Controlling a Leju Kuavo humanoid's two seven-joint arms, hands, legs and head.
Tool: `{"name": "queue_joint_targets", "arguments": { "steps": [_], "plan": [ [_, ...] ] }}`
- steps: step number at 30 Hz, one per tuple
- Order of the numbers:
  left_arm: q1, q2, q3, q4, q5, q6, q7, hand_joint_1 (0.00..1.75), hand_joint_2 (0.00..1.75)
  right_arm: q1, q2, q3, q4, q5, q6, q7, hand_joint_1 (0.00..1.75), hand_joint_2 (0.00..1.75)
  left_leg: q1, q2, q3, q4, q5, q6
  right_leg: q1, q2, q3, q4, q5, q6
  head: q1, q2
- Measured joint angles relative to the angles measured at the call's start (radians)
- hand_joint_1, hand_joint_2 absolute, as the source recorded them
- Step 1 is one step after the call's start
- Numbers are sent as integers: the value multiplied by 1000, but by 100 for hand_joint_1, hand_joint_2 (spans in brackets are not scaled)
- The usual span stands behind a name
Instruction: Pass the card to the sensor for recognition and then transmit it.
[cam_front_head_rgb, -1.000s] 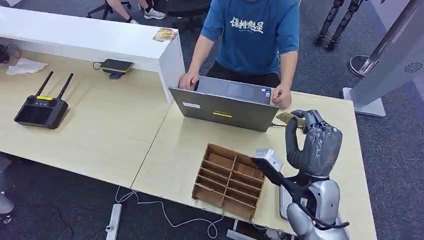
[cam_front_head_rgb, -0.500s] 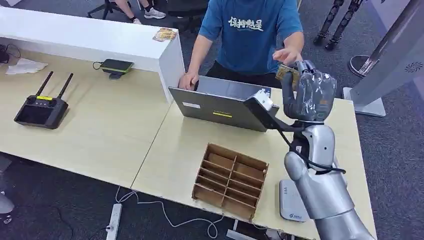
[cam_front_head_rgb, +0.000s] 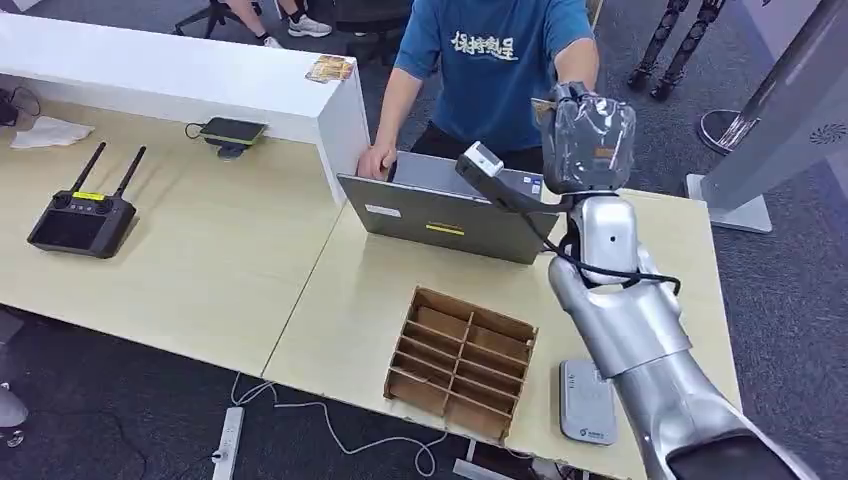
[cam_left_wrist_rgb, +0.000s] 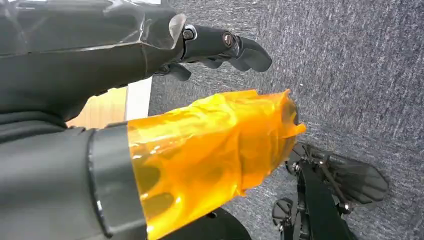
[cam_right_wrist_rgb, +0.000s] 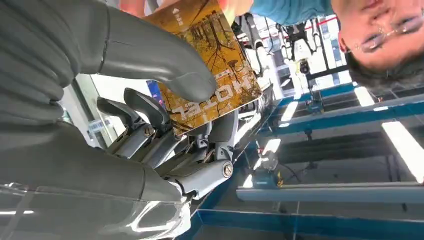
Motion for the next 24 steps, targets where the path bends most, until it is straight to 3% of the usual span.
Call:
{"name": "queue_joint_targets", "arguments": {
  "steps": [24],
  "plan": [
    [0,0,-8,1,3,4,6,0,0,-4,7,11,49,99,-11,30,175,175,0,0,0,0,0,0,0,0,0,0,0,0,0,0]
  ]
}}
